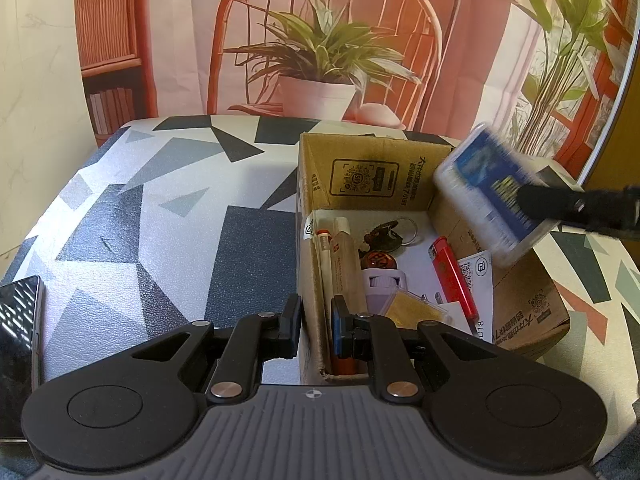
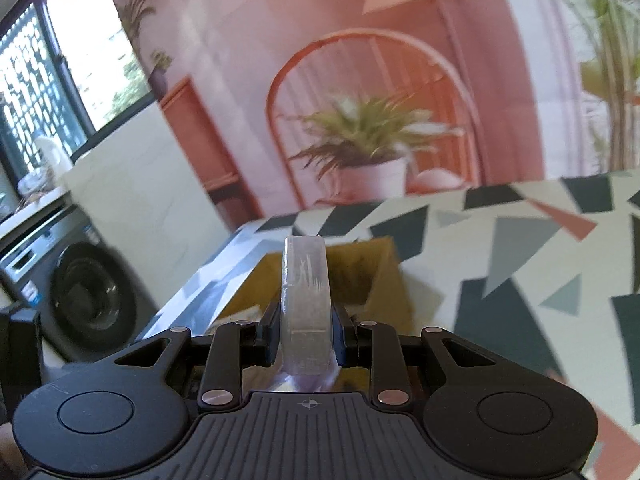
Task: Organize rigid objects
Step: 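Carry the clear plastic box into the cardboard box and release it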
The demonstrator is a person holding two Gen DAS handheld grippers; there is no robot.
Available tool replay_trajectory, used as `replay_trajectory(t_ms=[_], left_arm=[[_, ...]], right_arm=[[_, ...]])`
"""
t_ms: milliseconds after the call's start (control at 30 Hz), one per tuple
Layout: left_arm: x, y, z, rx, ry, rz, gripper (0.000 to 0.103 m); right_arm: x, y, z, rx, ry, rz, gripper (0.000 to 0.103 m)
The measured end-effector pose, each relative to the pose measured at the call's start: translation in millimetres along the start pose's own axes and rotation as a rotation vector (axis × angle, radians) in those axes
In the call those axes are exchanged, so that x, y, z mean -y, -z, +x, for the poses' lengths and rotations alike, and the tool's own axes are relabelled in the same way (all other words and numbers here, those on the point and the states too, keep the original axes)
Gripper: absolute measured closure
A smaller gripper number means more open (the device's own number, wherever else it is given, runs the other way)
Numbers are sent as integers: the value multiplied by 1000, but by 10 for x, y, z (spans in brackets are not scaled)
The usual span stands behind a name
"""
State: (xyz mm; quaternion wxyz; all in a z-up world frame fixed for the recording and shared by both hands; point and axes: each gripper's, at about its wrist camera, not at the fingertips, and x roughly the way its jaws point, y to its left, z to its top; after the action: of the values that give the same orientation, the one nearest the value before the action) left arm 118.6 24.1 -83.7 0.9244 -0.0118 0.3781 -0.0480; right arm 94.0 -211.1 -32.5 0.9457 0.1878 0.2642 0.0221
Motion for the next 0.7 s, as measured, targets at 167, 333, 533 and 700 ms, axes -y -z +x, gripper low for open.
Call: replay_trajectory(t_ms=[167,333,533,700], left_arm=[[0,0,-2,-1,0,0,87],[3,-2,4,-1,0,-1,87],[2,-1,2,-2,1,-2,87],[9,3,2,-2,3,-4,87]], right_arm=[[-146,87,153,-65,-19,-21,79],[-215,159,226,-111,-19,-35,79],[-219,184,258,-133,-12,-38,78],[-177,140,206,-115,8,-42,73]])
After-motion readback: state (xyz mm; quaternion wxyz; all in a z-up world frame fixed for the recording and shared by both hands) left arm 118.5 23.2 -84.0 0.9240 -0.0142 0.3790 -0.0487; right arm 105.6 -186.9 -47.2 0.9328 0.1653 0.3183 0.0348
